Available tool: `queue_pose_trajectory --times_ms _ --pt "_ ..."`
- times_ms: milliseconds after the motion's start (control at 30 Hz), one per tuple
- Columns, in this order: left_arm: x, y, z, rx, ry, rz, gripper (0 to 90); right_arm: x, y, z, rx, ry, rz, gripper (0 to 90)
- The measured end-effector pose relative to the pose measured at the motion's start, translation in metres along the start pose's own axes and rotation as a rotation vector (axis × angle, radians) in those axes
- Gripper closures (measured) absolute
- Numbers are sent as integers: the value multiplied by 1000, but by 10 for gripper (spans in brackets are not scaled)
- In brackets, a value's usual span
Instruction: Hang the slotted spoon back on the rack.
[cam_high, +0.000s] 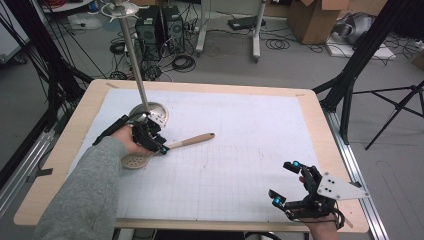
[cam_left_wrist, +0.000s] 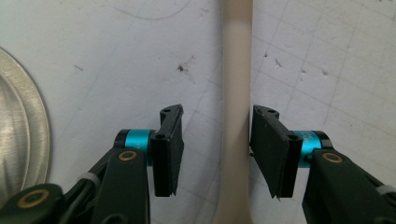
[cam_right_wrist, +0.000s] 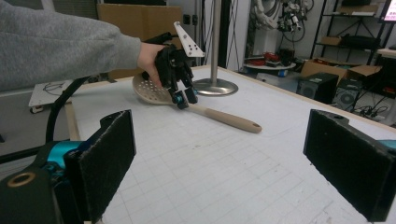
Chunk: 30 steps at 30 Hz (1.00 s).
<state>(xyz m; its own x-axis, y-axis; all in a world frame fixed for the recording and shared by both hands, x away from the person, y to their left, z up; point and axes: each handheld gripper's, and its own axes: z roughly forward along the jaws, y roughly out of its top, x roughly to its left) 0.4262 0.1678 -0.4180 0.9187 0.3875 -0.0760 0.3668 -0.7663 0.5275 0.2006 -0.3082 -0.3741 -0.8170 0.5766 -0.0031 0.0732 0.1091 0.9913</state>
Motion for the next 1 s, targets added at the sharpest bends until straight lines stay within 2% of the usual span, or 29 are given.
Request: queue_pose_trajectory --times_ms 200,233,333,400,433,467,500,767,867,1000 --pt "-6 2 0 19 24 18 611 0 0 1 0 -2 -8 81" --pt "-6 2 0 19 24 18 624 0 0 1 0 -2 -8 81" --pt "-11 4 1 40 59 13 641 0 0 1 2 -4 -11 81" --pt "-12 5 1 41 60 13 650 1 0 1 -1 -9 -1 81" --pt "-14 5 2 39 61 7 679 0 0 0 -13 -22 -1 81" --pt "-15 7 2 46 65 12 757 -1 0 -1 -20 -26 9 81" --pt "-15 7 2 46 65 12 774 -1 0 -1 -20 -26 9 81" --pt "-15 8 2 56 67 8 780 0 1 0 -9 -19 -11 81" --pt "-13 6 1 43 63 -18 780 0 0 -1 5 -30 -13 81" --pt "-15 5 -1 39 78 -24 781 -1 -1 -3 -4 -36 -7 81"
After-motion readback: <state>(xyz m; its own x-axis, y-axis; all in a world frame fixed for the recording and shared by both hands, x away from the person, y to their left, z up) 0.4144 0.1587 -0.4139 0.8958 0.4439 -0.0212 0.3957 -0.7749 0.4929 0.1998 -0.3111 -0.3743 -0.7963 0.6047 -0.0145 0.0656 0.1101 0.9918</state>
